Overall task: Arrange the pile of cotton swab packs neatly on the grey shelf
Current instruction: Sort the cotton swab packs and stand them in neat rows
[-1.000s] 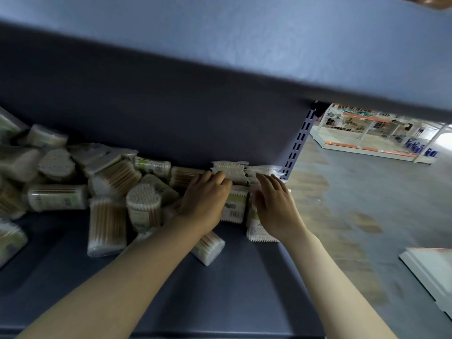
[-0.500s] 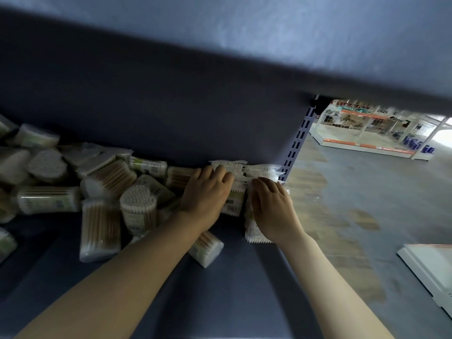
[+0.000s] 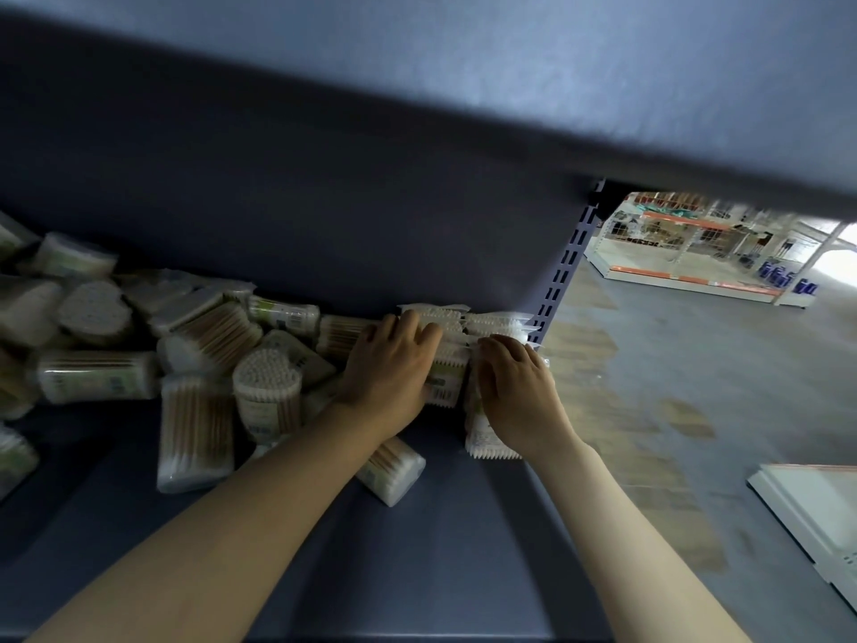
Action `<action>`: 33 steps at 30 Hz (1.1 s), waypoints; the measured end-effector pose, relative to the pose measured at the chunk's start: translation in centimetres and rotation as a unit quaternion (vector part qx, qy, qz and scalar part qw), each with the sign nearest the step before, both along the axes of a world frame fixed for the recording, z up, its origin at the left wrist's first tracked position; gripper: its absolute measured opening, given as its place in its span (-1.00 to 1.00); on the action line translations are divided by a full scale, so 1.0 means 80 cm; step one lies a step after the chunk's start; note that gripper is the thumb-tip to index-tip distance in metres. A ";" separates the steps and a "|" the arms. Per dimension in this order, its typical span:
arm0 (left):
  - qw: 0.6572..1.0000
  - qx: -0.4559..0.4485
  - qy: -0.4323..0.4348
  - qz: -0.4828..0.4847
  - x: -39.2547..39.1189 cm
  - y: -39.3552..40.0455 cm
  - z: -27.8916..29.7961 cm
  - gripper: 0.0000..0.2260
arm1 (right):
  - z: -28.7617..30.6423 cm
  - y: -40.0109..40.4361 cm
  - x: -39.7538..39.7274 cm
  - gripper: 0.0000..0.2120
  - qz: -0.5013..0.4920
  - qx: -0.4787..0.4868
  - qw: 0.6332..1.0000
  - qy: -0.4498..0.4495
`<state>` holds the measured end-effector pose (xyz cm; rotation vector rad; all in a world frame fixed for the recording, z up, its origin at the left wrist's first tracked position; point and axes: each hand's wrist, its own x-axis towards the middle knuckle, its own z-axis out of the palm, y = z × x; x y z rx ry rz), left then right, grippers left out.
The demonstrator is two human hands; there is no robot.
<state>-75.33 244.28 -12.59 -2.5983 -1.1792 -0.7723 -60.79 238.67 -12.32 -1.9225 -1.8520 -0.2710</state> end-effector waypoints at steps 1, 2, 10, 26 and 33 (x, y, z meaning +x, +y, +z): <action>1.000 -0.013 -0.015 -0.002 -0.003 -0.002 0.000 -0.51 | 0.003 -0.001 -0.002 -0.64 -0.002 0.000 1.000 0.014; 0.999 -0.015 -0.032 -0.004 -0.007 -0.004 0.001 -0.51 | 0.005 -0.002 -0.003 -0.65 -0.006 0.009 1.000 0.022; 0.989 0.071 -0.118 0.045 -0.064 -0.011 0.016 -0.74 | 0.020 -0.008 -0.035 -0.47 0.005 0.044 0.993 0.108; 0.979 -0.023 -0.157 0.129 -0.183 -0.024 0.023 -0.85 | -0.003 -0.022 -0.116 -0.59 0.078 0.021 0.985 0.152; 0.970 -0.069 -0.175 0.155 -0.223 -0.044 0.015 -0.82 | -0.001 -0.026 -0.152 -0.58 0.104 0.008 0.984 0.146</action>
